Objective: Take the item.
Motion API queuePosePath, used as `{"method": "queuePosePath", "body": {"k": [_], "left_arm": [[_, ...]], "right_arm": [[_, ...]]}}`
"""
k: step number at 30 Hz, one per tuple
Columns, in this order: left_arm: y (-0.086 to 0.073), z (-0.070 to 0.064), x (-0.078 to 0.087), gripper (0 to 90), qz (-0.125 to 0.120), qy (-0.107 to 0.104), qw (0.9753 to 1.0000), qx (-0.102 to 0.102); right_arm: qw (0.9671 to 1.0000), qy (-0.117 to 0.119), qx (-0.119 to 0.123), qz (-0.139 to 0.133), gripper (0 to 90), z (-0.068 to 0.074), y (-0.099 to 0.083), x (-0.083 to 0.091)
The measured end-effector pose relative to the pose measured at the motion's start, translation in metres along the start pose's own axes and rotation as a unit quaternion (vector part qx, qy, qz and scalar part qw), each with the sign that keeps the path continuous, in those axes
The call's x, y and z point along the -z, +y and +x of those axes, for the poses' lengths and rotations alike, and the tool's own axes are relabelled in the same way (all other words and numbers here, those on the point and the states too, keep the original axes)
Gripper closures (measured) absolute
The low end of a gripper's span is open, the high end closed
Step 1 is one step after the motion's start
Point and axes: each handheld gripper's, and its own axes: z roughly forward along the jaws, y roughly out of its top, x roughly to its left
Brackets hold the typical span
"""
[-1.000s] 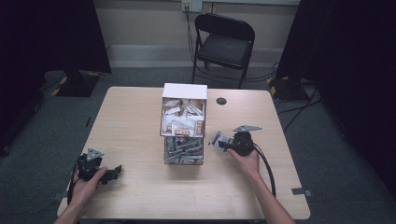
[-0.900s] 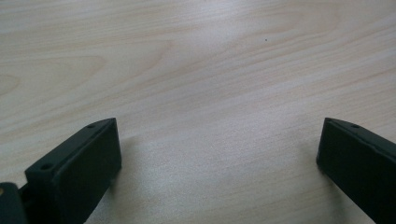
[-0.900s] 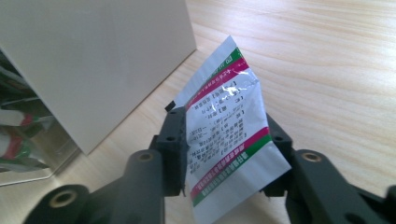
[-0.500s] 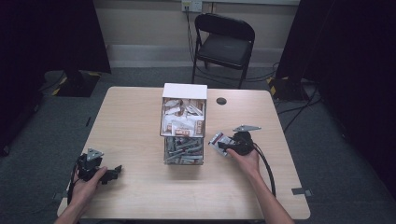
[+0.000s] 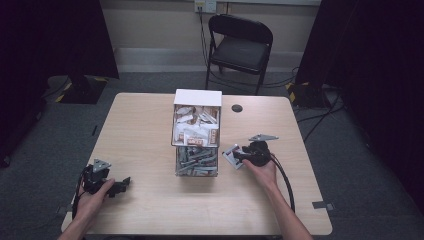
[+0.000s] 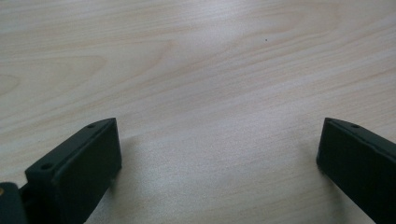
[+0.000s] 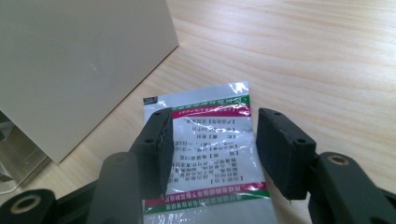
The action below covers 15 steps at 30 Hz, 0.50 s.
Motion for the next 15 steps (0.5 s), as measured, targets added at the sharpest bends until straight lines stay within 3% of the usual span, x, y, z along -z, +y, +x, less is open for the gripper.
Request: {"method": "queuePosePath", "body": {"k": [2, 15], "left_arm": [[0.0, 0.0, 0.0, 0.0, 0.0, -0.001, 1.0, 0.0], [0.0, 0.0, 0.0, 0.0, 0.0, -0.001, 1.0, 0.0]], "right_arm": [[1.0, -0.005, -0.001, -0.001, 39.4, 0.0, 0.001, 0.002], [0.9997, -0.015, -0.014, -0.016, 32.3, -0.006, 0.007, 0.033]]}}
